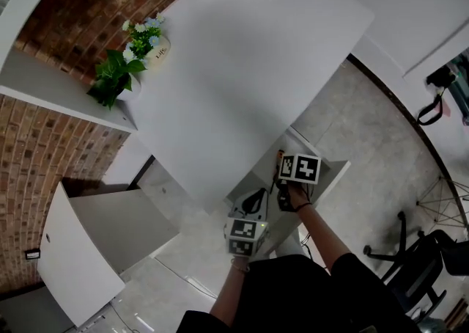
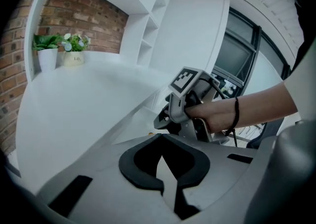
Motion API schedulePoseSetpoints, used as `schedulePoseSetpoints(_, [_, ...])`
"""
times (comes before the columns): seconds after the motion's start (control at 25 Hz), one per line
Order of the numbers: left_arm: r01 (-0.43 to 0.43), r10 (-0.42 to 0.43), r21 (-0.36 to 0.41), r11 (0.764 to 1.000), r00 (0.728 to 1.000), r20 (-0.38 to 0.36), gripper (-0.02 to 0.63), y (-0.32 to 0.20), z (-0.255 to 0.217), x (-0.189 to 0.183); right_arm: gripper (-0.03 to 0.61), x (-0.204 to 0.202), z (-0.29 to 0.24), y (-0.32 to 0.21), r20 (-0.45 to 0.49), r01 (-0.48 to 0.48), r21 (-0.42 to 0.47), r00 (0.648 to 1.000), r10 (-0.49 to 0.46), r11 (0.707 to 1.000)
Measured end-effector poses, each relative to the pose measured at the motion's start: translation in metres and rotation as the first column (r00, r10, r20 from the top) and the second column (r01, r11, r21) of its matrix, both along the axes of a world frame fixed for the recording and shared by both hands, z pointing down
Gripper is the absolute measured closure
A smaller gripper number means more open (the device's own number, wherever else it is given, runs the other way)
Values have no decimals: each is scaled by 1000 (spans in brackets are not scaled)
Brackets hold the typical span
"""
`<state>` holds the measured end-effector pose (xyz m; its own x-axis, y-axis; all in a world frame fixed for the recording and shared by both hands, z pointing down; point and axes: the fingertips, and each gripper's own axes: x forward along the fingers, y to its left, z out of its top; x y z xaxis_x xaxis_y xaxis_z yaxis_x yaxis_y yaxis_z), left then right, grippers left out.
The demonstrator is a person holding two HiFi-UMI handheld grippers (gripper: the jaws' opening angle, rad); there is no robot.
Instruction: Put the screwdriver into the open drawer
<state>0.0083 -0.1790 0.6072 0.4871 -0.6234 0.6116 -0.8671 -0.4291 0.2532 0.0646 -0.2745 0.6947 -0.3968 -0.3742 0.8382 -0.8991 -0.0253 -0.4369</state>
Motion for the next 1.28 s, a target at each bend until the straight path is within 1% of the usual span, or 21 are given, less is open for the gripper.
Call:
schedulePoseSetpoints(0.24, [8,-6,81,997,1000,-14,604,-1,-36,-6,558,-4,-54,3,125,16,134,992,-33,991])
schedulePoseSetpoints(0.4, [-20,15,118,993,999,44,604,1,-59,-18,561,-5,-91,10,178,24,236,982,-68,971])
schedulePoseSetpoints(0.44, [-10,6,135,991,999,31,604,0,-65,-19,561,-6,-100,12,192,26,260,978,-78,965])
schedulePoseSetpoints(0.52, [28,-25,175,984,1000,-17,604,-3,-79,-20,561,-7,-119,14,212,33,311,972,-103,950])
schedulePoseSetpoints(0.56, [33,-30,188,982,999,-20,604,-5,-85,-21,561,-6,-129,15,217,36,339,969,-116,940])
schedulePoseSetpoints(0.68, [0,-8,200,980,999,39,604,-4,-100,-30,561,-1,-158,18,217,34,434,966,-141,900])
schedulePoseSetpoints(0.76, [0,-9,212,977,999,43,605,-4,-110,-33,561,1,-178,21,216,32,495,963,-159,868])
schedulePoseSetpoints(0.88, [6,-15,249,969,999,34,604,-6,-126,-36,561,4,-209,24,210,35,581,959,-191,813])
schedulePoseSetpoints(1.0, [19,-27,293,956,999,23,604,-9,-142,-40,561,7,-235,30,201,41,646,954,-222,763])
schedulePoseSetpoints(1.04, [26,-31,305,952,999,14,604,-9,-146,-41,561,8,-243,32,198,44,662,953,-231,748])
schedulePoseSetpoints(1.16, [60,-48,346,937,998,-41,604,-10,-161,-43,561,12,-265,37,171,54,710,954,-248,702])
schedulePoseSetpoints(1.28, [85,-65,388,918,996,-64,605,-10,-179,-51,561,18,-283,41,149,56,749,957,-250,660])
